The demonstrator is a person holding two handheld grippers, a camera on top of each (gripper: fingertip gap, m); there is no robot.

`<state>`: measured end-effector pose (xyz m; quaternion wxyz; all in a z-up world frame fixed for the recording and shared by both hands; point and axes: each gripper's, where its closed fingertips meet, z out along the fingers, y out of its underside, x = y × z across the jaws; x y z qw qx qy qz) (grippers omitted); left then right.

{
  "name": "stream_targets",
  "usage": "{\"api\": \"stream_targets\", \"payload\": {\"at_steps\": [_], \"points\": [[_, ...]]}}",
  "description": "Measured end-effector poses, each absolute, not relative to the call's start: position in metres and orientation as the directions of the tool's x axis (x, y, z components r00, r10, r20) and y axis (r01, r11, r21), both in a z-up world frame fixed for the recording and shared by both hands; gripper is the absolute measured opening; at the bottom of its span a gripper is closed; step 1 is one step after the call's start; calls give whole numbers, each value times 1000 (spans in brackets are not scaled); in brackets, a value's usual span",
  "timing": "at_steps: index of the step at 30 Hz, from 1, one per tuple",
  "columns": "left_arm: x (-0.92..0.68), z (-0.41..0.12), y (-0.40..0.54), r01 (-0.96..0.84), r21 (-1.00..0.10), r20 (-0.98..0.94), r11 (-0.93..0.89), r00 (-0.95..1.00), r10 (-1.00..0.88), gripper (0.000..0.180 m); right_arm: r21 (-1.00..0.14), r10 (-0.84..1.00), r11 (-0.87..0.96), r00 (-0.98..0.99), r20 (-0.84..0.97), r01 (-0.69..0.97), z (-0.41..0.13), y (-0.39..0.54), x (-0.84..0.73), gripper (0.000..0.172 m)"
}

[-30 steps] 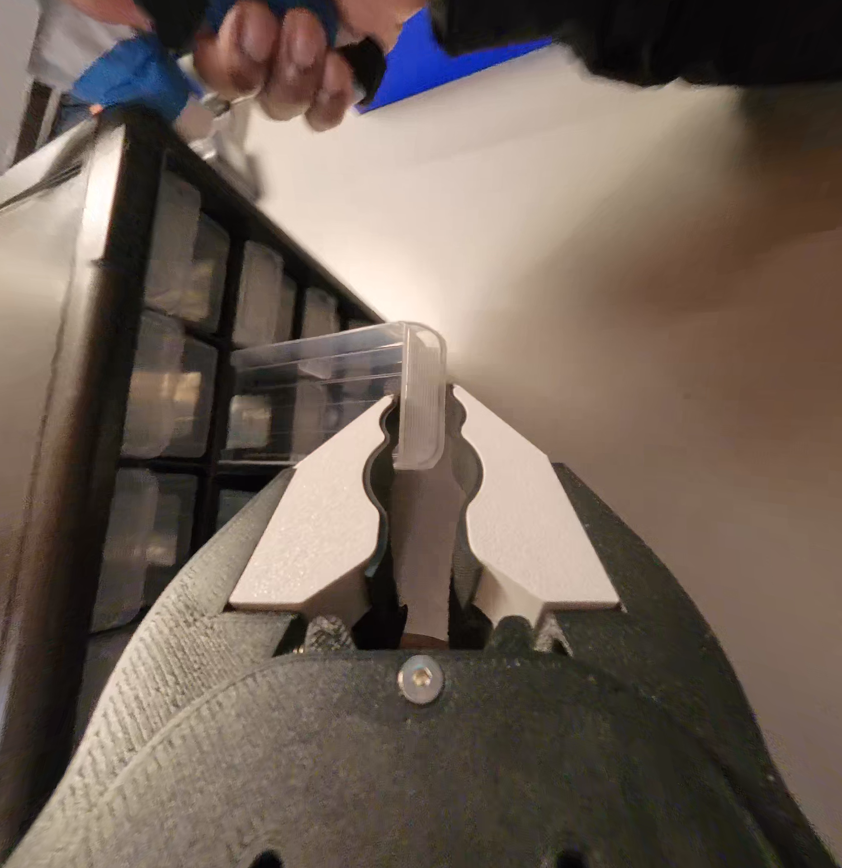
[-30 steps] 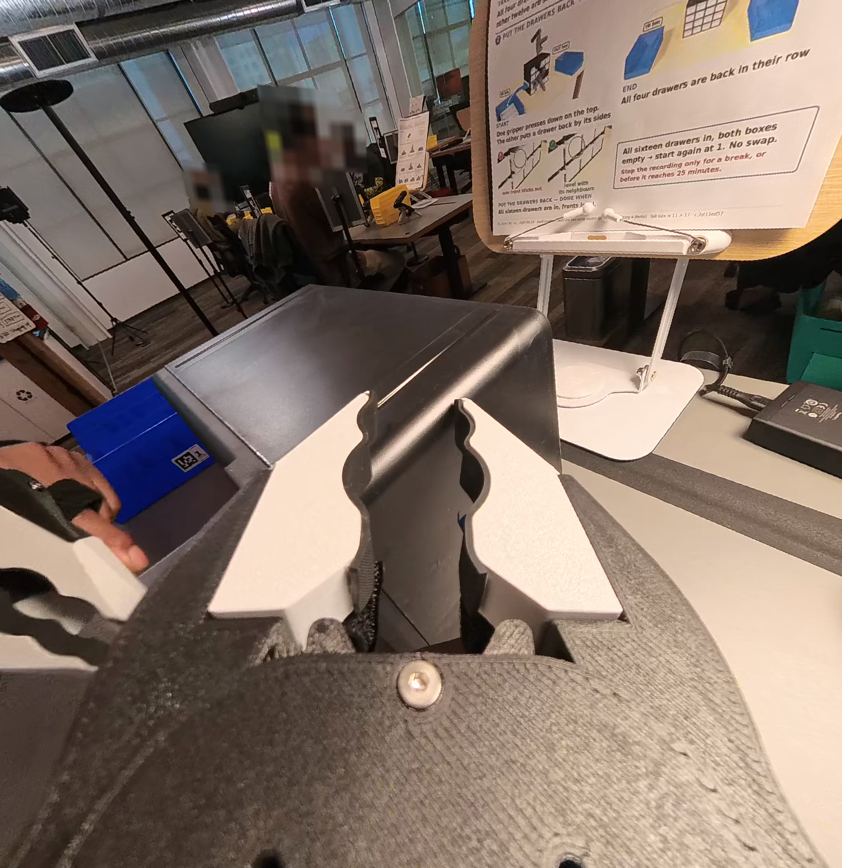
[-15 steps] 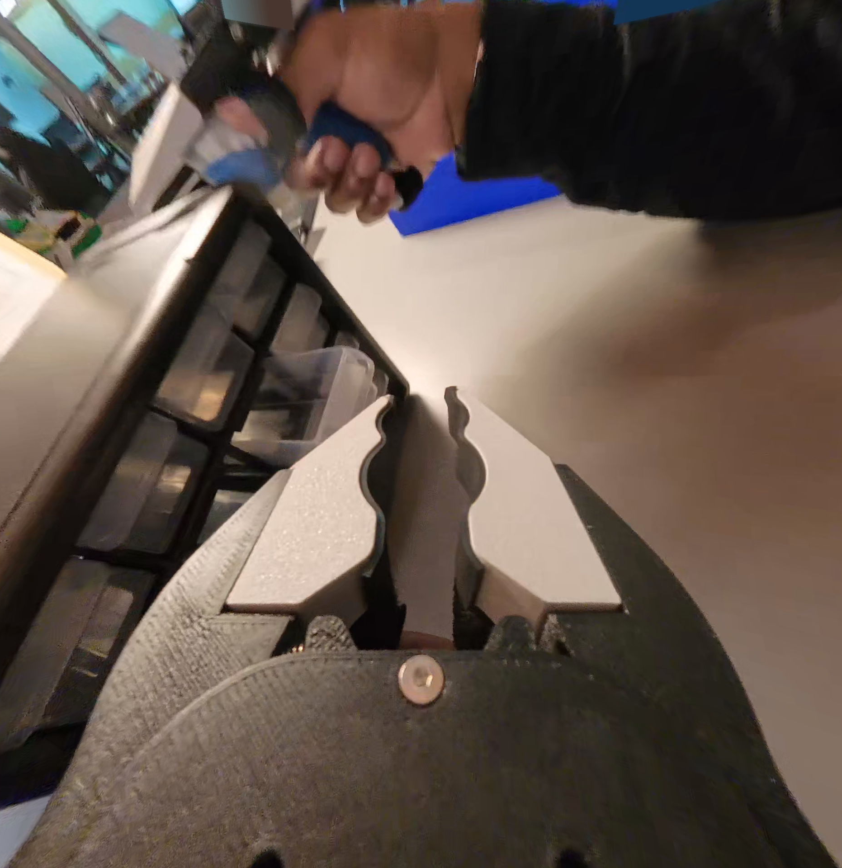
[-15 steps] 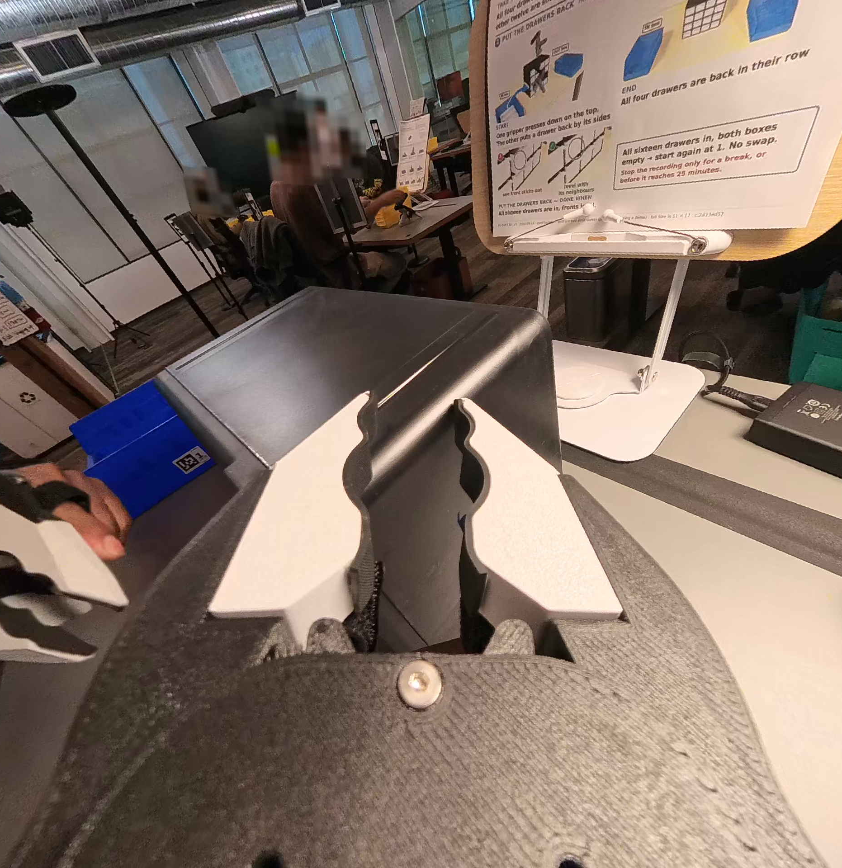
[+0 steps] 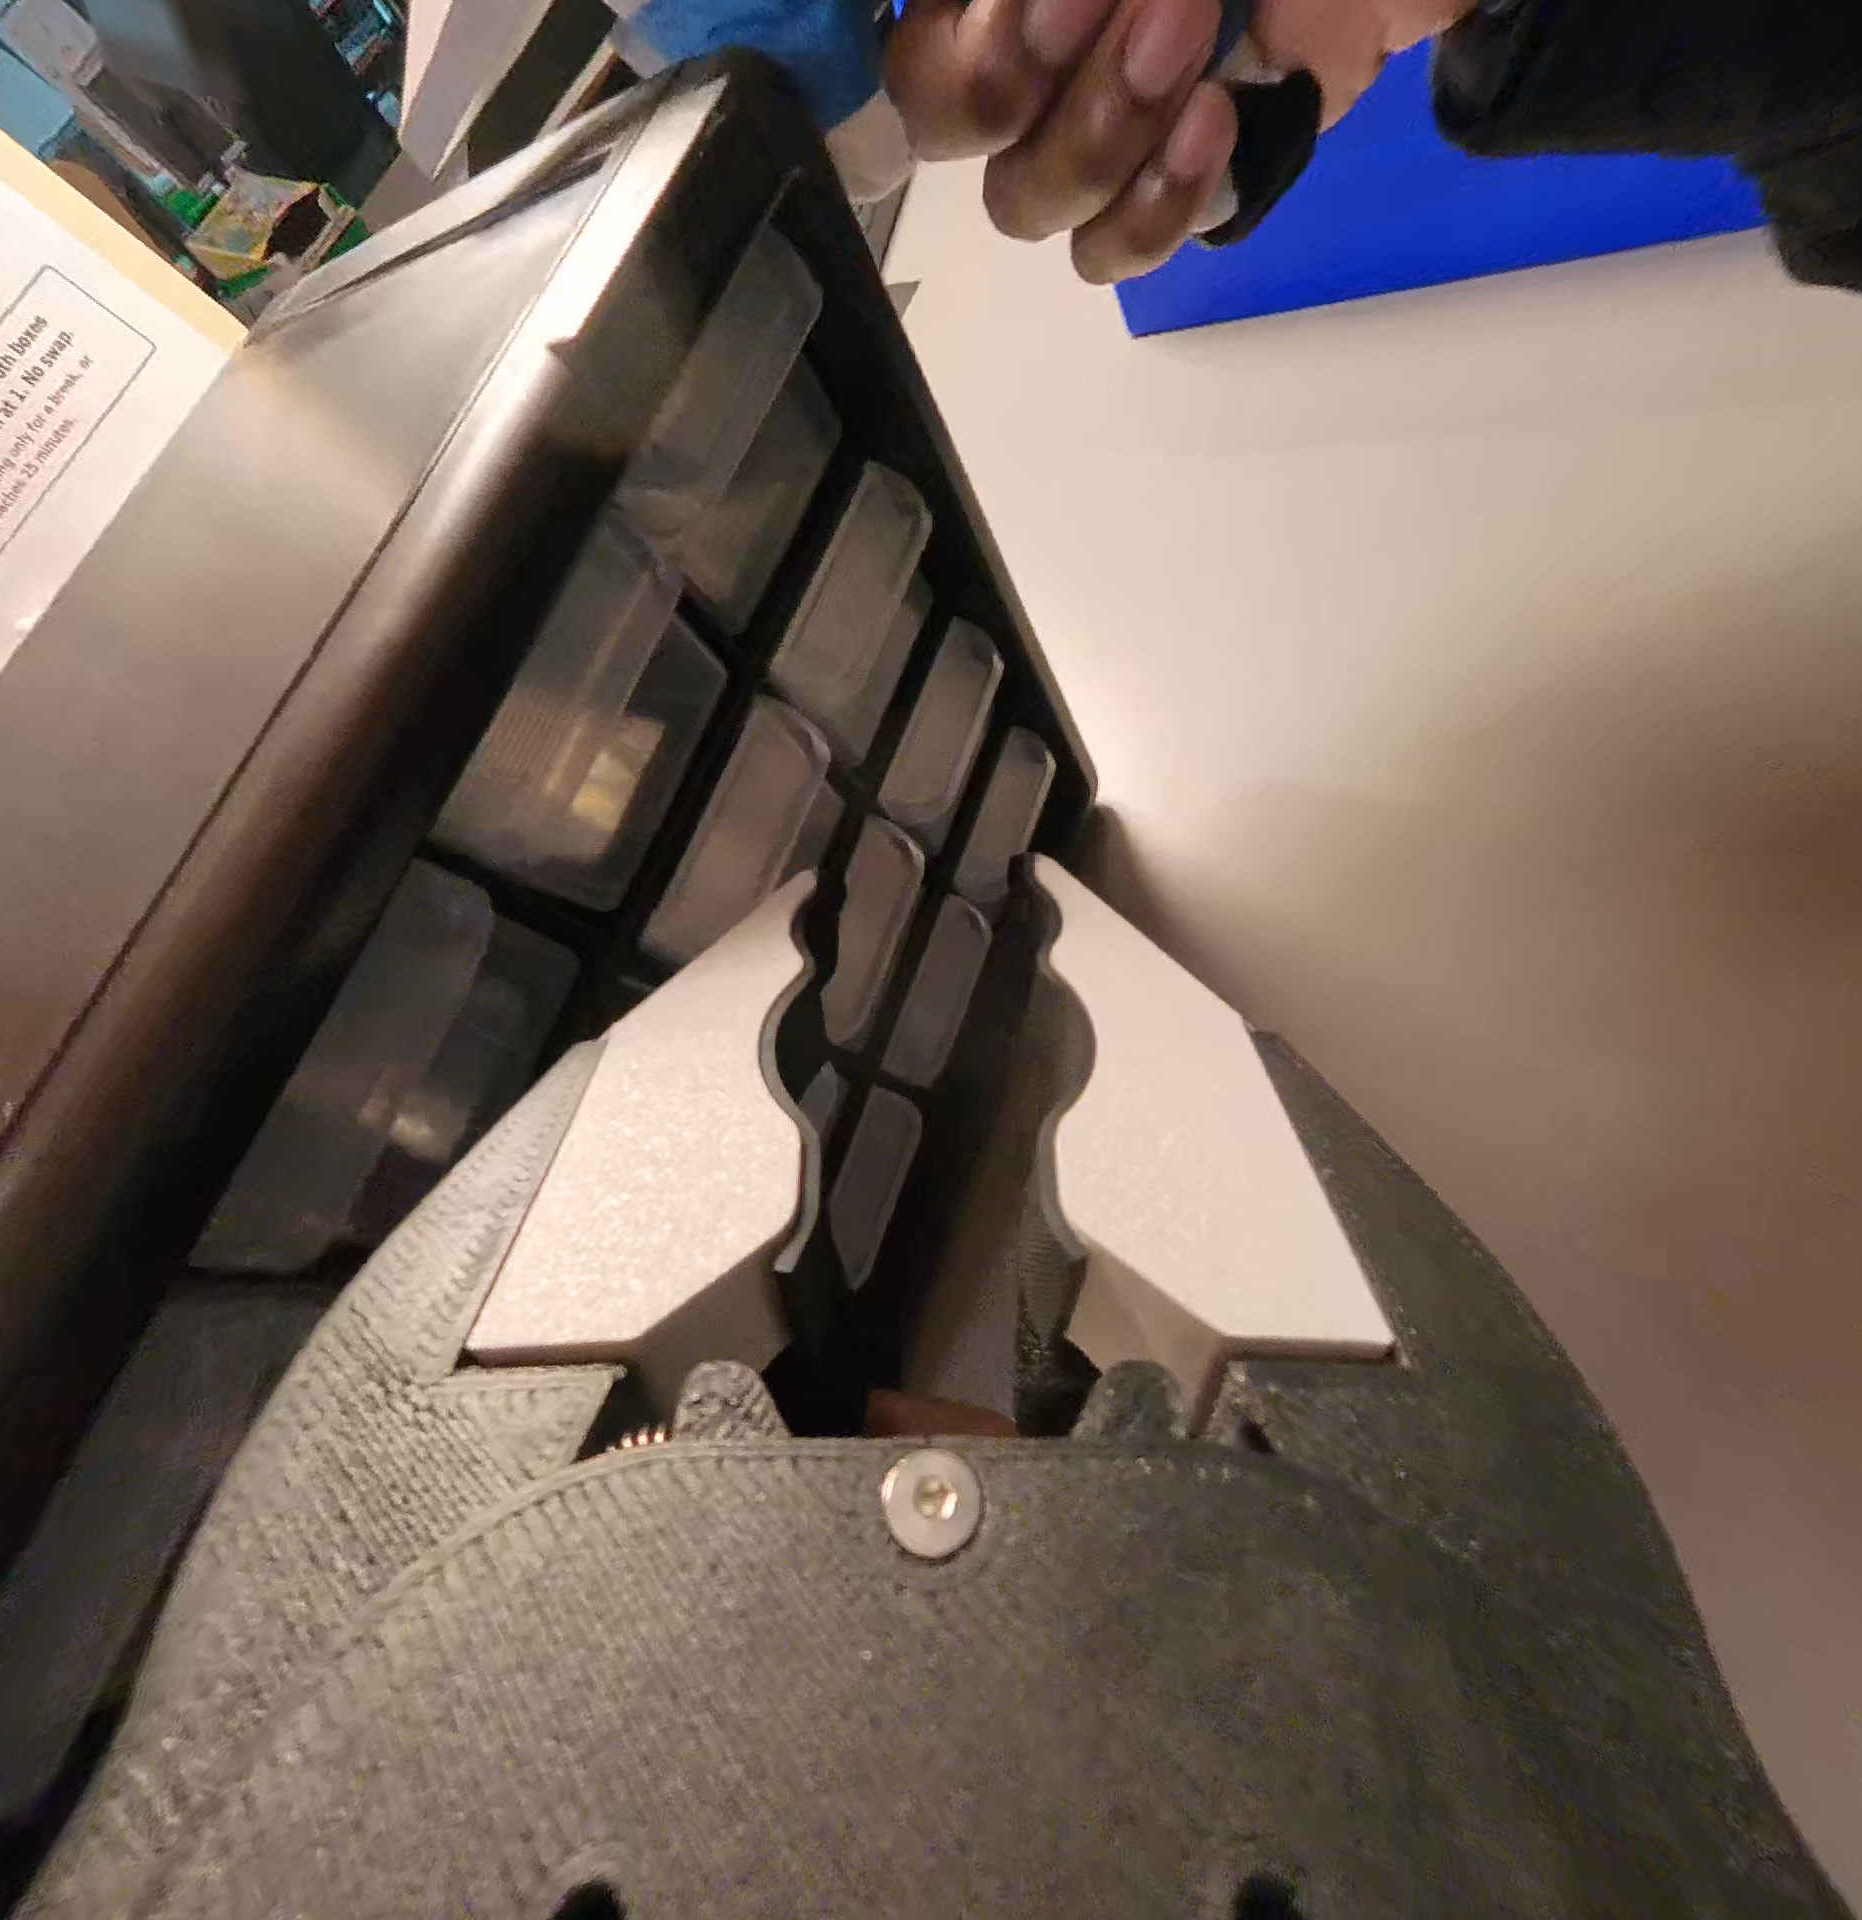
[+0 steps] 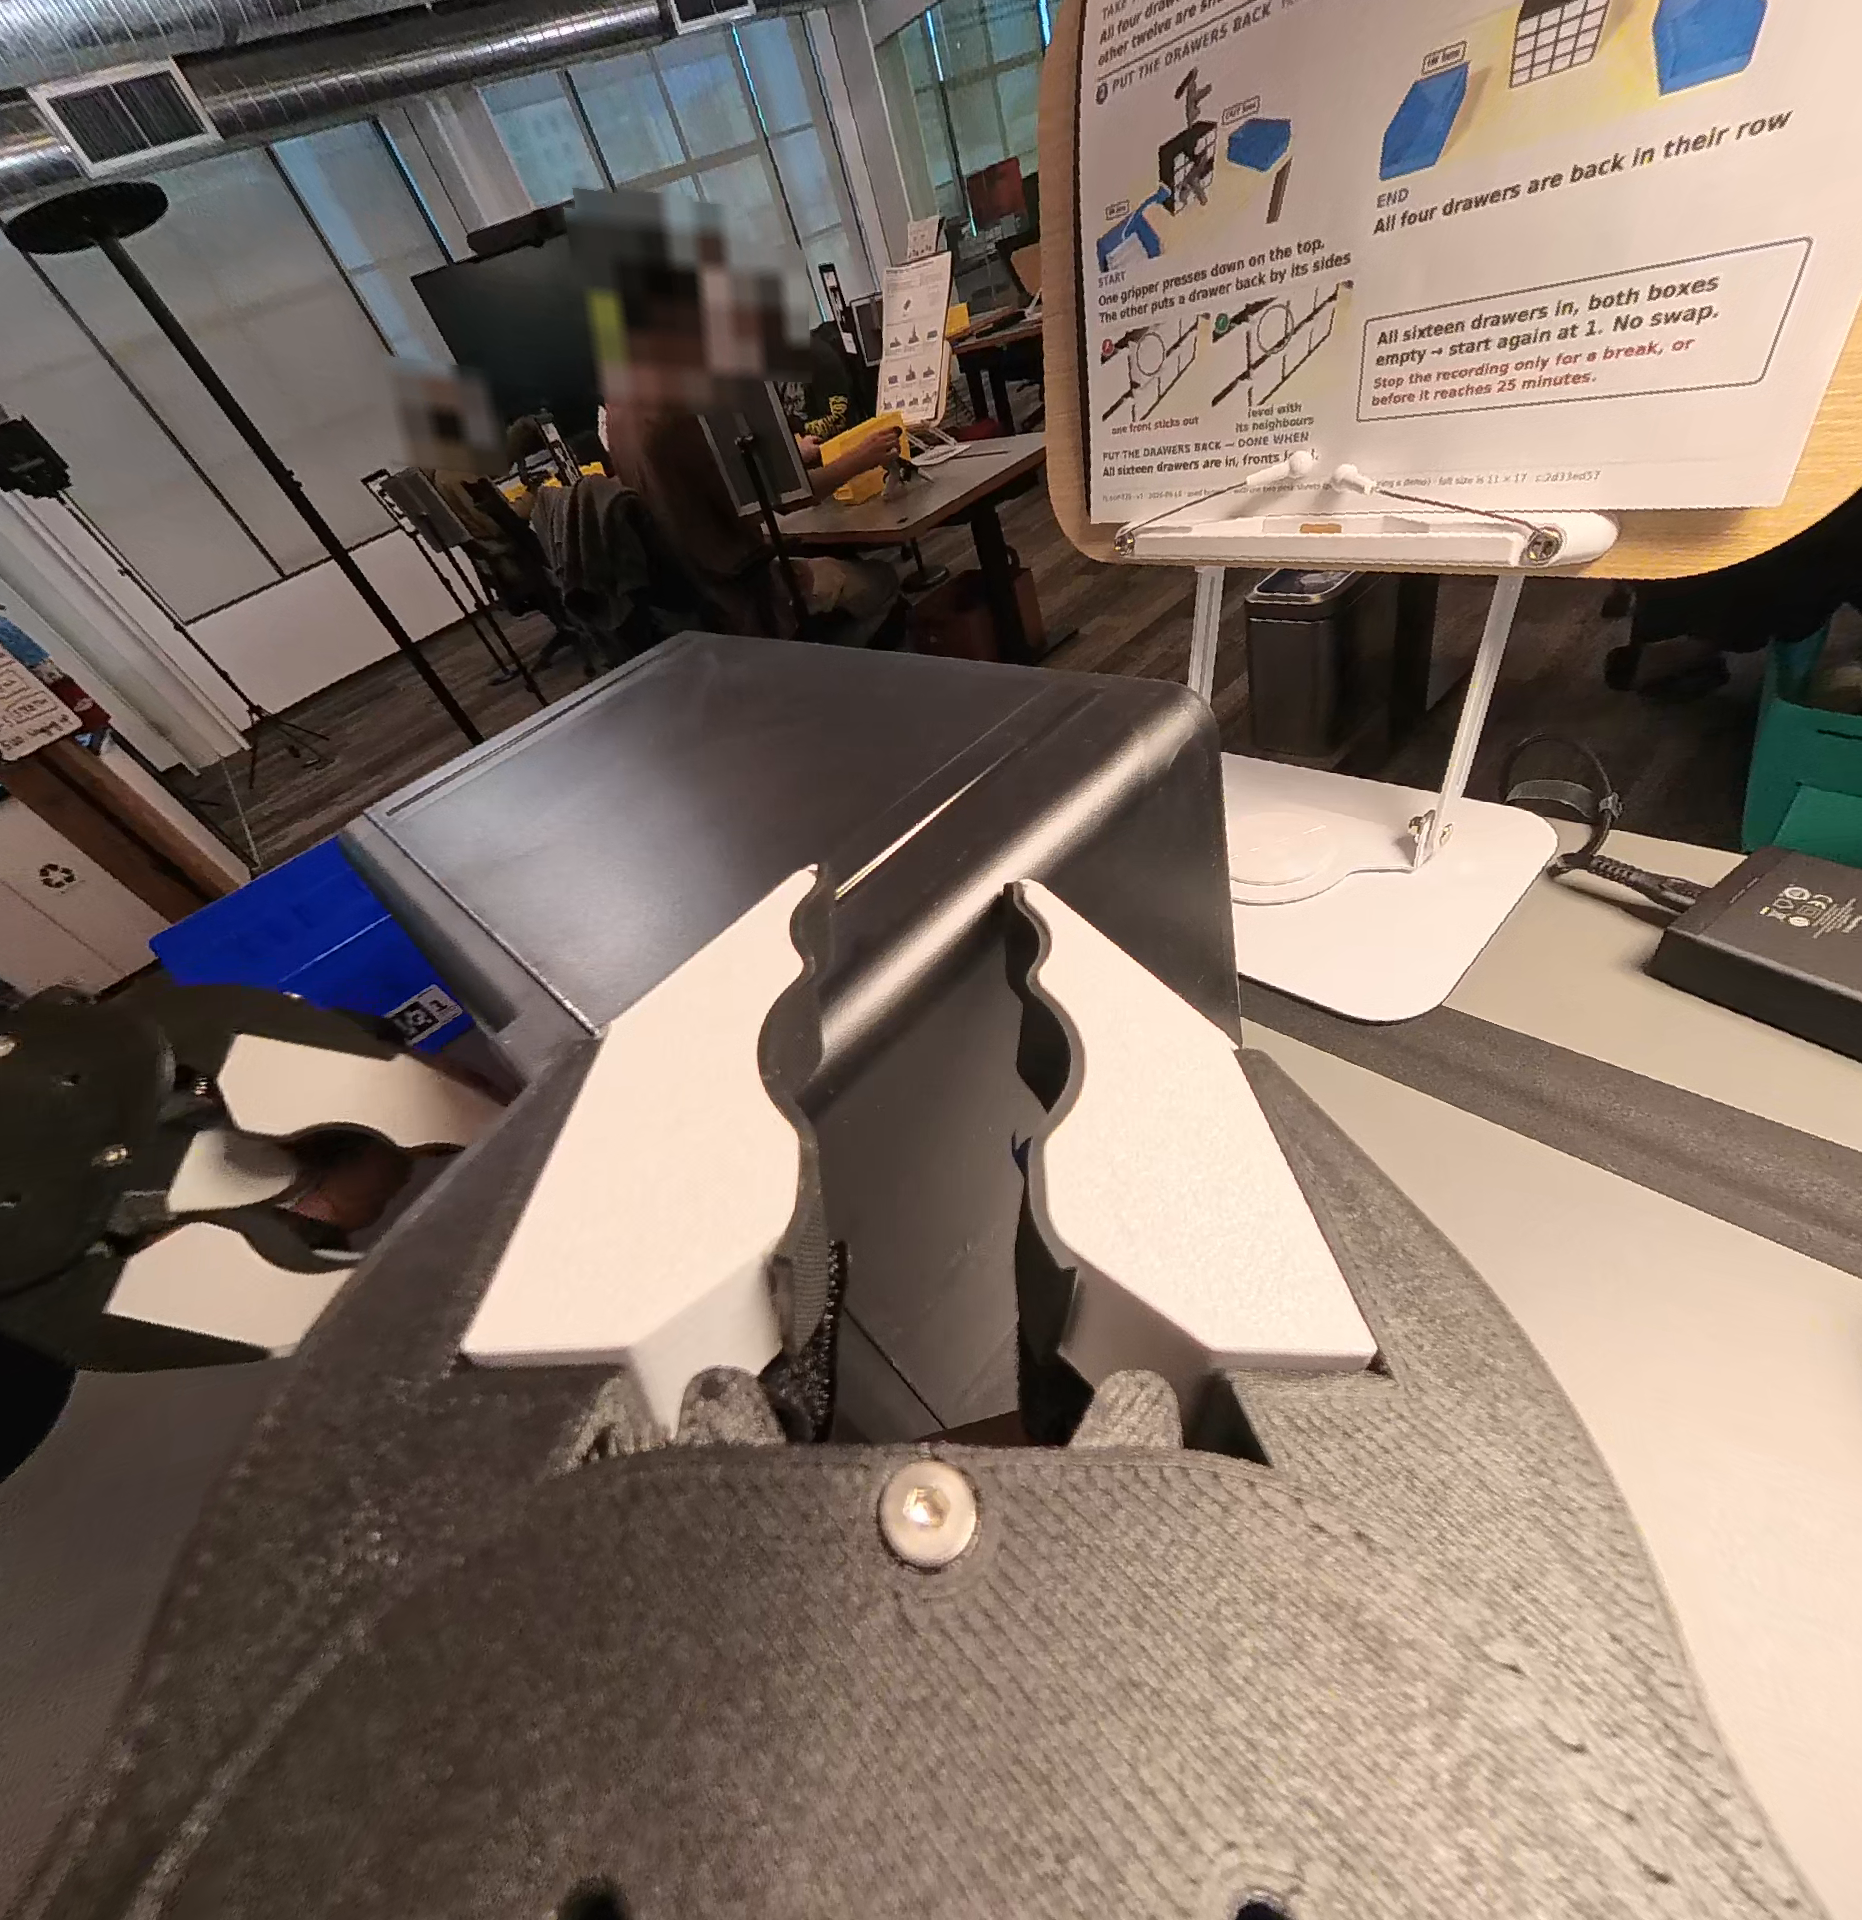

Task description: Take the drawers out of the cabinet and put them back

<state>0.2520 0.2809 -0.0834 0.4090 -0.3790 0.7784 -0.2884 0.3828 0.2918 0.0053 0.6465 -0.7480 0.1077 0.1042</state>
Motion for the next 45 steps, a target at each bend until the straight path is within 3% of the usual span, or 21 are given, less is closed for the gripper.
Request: {"api": "stream_targets", "payload": {"at_steps": [7,14,19,23,28,33,36,41,45], "points": [[187,-61,319,-386,-822,-333,418,-270,-903,38,-945,-28,-141,955,-295,-296,5,292,383,35],[83,-40,452,-553,-831,-199,61,192,-961,42,-947,-35,-144,957,-286,-289,4,292,383,35],[-14,-70,545,-635,-751,-182,-181,462,-868,50,-948,-37,-148,959,-280,-283,4,292,383,35],[-70,-115,594,-550,-695,-20,-462,657,-753,53,-948,-38,-148,960,-279,-281,4,292,383,34],[-75,-160,629,-354,-620,284,-700,730,-621,58,-949,-47,-148,960,-276,-280,3,292,384,35],[-80,-194,662,-288,-545,281,-787,822,-495,58,-948,-55,-153,960,-275,-280,-1,293,387,36],[-74,-202,669,-253,-530,317,-809,826,-466,25,-945,-47,-151,957,-285,-289,-1,294,387,36],[-78,-197,670,-232,-574,305,-785,829,-468,13,-946,-46,-151,958,-283,-287,-1,294,387,37],[-82,-157,671,-189,-689,284,-700,818,-501,2,-946,-47,-151,958,-284,-288,-1,294,387,37]]}}
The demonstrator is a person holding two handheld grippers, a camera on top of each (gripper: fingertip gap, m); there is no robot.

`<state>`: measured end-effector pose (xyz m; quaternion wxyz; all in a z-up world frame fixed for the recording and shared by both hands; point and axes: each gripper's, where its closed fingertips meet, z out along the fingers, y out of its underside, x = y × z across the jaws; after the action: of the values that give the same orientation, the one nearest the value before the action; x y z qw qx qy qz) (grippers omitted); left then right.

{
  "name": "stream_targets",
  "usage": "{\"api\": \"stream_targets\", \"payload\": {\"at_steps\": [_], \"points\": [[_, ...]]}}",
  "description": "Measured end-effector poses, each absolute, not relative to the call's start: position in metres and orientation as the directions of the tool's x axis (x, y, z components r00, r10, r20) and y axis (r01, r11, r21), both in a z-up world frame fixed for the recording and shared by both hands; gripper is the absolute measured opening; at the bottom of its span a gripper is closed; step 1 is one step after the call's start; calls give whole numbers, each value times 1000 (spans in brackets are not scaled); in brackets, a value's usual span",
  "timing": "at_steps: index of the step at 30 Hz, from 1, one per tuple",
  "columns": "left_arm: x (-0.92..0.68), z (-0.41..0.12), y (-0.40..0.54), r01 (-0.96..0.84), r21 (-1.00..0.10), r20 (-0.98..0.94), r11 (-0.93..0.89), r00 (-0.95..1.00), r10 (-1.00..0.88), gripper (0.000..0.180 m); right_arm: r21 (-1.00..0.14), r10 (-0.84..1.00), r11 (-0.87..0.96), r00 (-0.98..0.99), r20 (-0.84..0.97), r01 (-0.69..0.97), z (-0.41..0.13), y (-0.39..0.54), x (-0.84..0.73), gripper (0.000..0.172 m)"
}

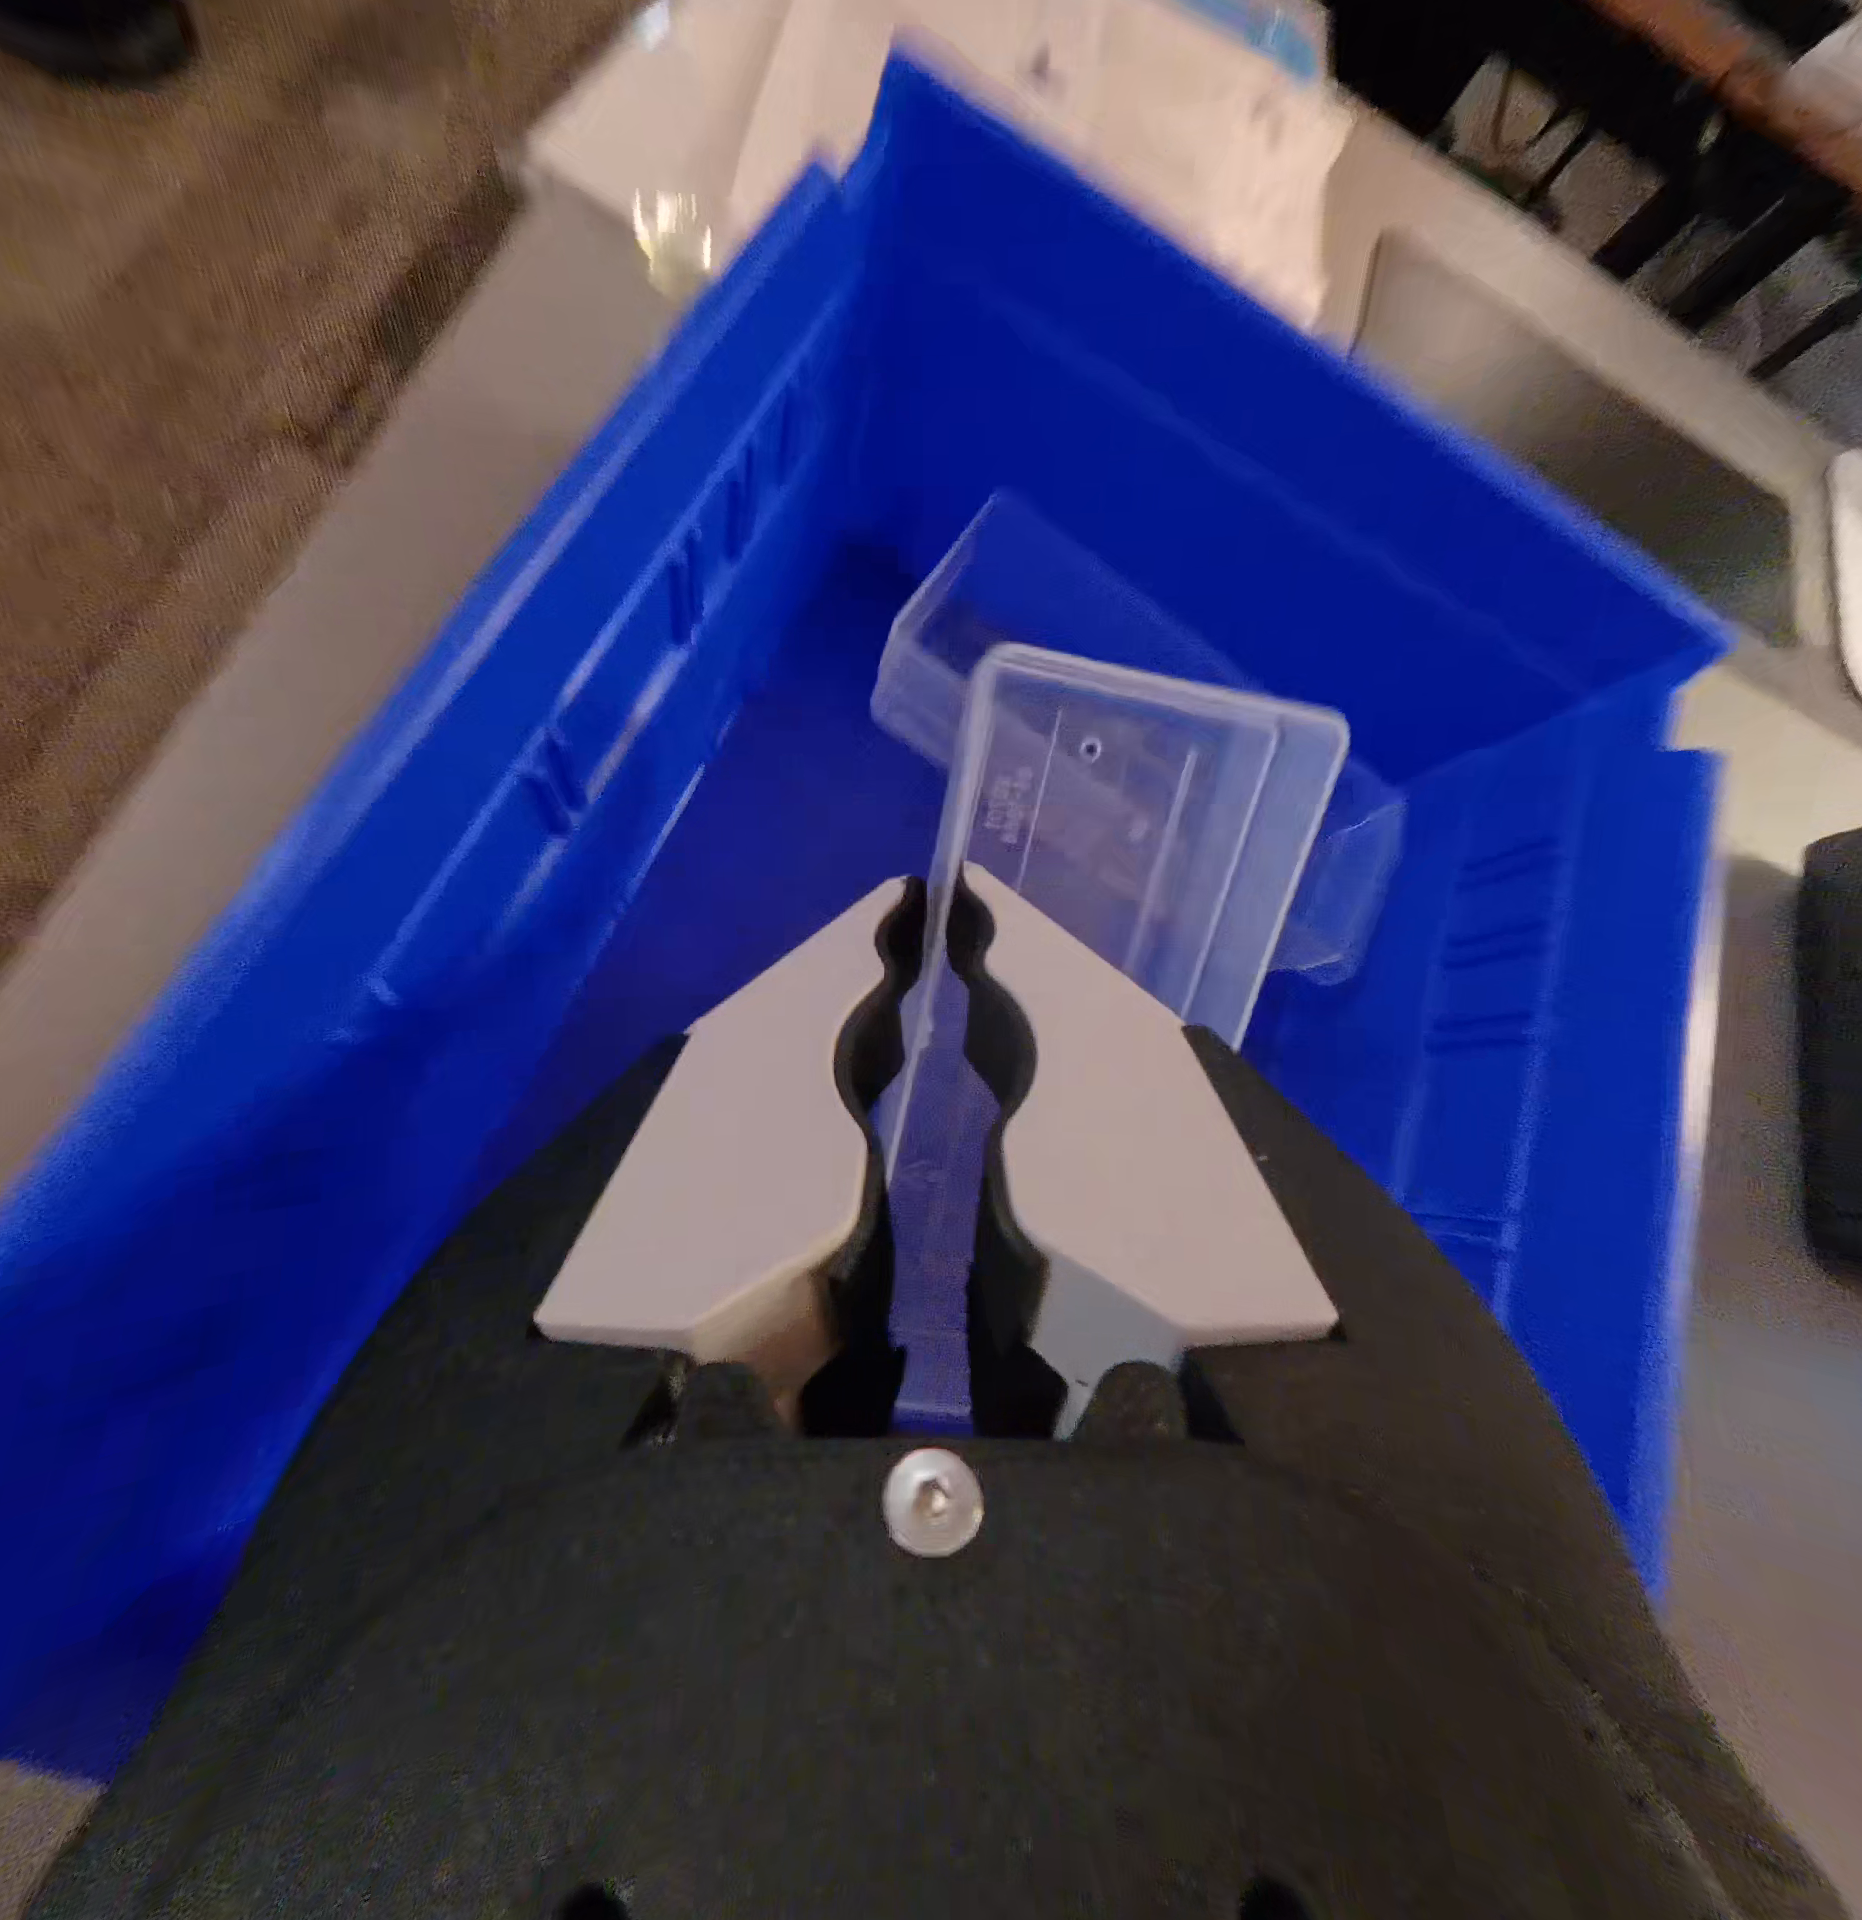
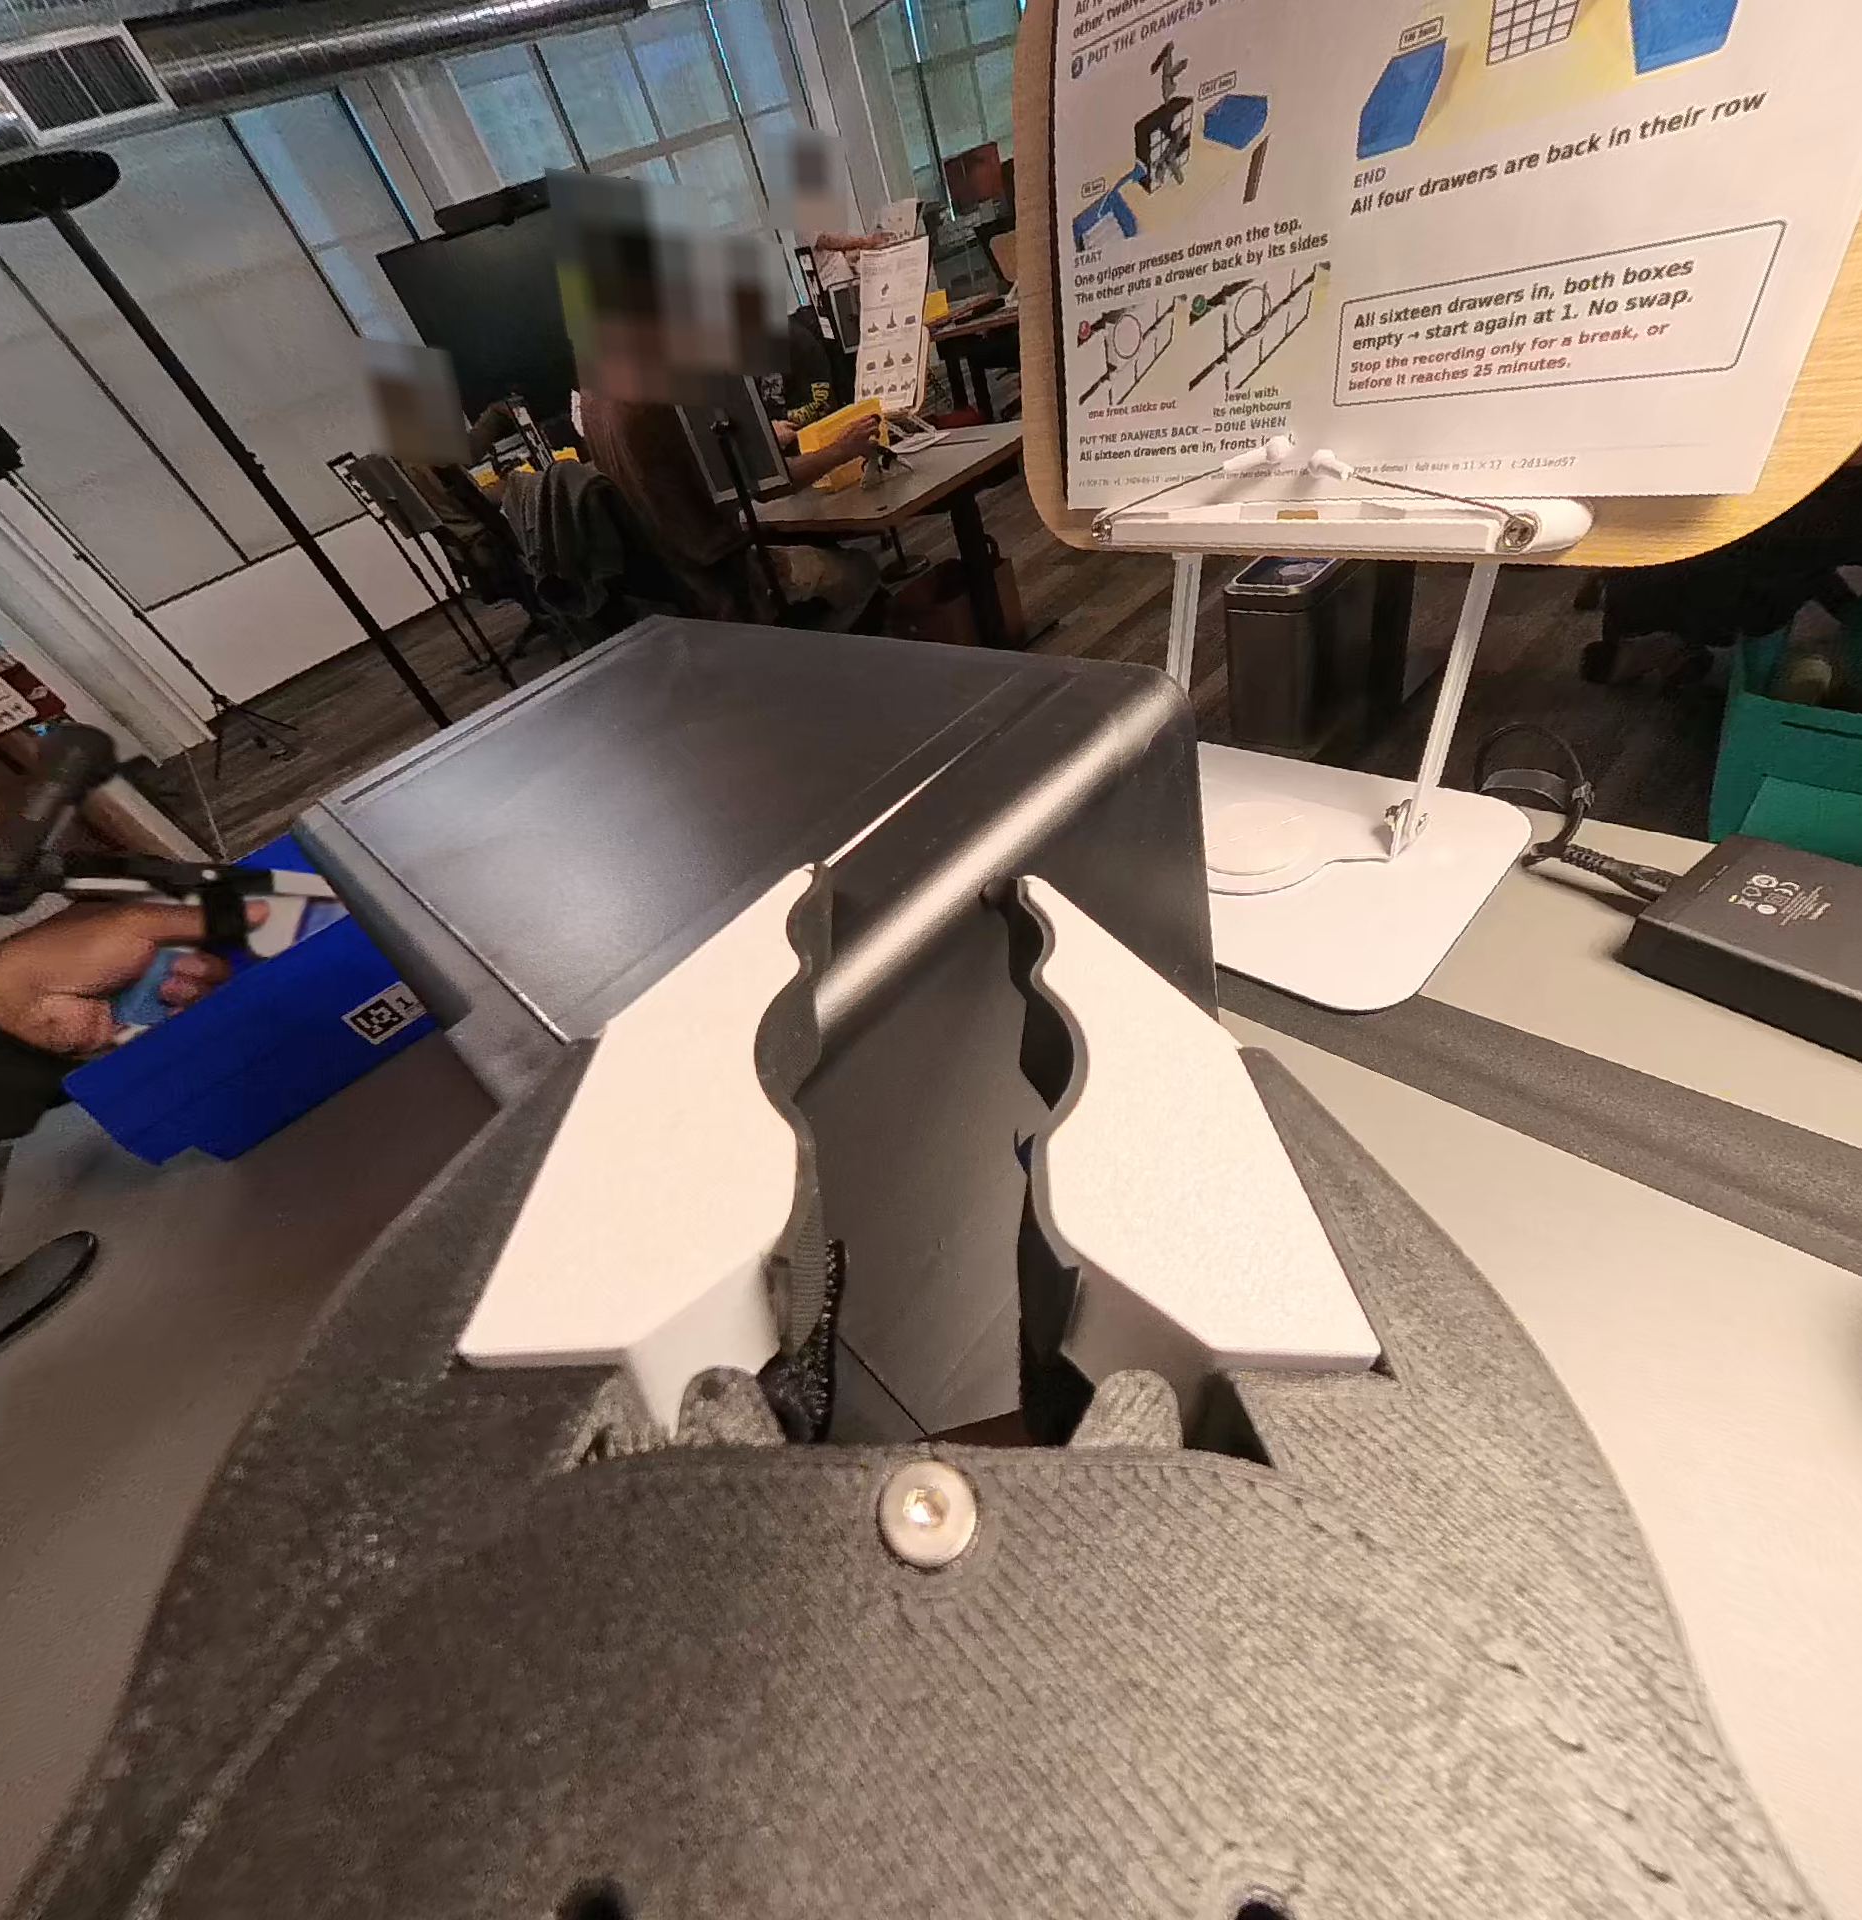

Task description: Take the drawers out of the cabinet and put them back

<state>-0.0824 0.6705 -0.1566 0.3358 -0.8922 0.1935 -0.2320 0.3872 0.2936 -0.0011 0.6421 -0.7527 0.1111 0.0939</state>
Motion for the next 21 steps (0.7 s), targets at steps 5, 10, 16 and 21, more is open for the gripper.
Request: {"api": "stream_targets", "payload": {"at_steps": [5,10,16,21], "points": [[-78,-67,653,-184,-852,179,-490,777,-604,1,-946,-48,-156,959,-280,-284,-1,293,387,37],[-34,-5,581,-254,-905,110,-342,636,-764,1,-948,-48,-161,961,-271,-276,1,292,385,37],[41,-58,466,-499,-821,95,-278,361,-928,1,-950,-45,-185,967,-249,-253,-1,291,384,38],[78,-129,398,-666,-704,147,-247,204,-968,1,-949,-47,-201,970,-240,-244,-3,290,383,38]]}}
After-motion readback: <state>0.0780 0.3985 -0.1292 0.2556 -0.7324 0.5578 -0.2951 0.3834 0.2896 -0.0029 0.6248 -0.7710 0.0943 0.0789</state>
